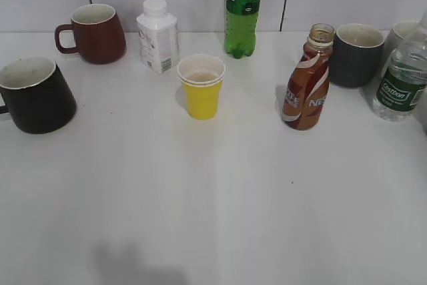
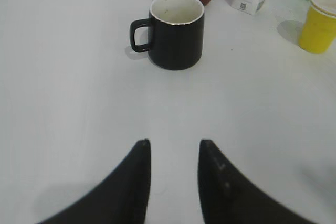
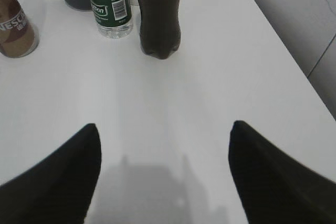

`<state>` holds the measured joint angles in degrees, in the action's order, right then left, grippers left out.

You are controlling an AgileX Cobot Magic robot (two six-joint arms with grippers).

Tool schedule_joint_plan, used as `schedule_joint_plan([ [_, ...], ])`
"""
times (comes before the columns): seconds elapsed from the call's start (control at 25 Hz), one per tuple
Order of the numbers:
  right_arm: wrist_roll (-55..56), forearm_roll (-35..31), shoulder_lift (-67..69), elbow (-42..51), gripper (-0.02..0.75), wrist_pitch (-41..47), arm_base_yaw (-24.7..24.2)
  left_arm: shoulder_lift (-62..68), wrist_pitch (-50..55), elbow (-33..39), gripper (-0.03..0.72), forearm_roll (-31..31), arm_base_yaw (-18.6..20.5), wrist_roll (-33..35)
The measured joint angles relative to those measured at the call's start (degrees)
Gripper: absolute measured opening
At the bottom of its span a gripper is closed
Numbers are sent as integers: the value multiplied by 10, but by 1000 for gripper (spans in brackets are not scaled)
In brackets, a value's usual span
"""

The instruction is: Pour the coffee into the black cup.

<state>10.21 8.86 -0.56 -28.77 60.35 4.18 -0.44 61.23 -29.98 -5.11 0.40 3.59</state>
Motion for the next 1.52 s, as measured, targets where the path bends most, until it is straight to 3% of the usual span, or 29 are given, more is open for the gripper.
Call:
schedule_joint_plan([
  [0.72,0,0,0,0,588,0,0,0,-20,-7,238,0,0,0],
  [1.12,0,0,0,0,588,0,0,98,-283,-20,239,1,0,0],
  [1.36,0,0,0,0,588,0,0,209,-413,-18,239,45,0,0],
  [1.52,0,0,0,0,588,0,0,277,-553,39,239,51,0,0],
])
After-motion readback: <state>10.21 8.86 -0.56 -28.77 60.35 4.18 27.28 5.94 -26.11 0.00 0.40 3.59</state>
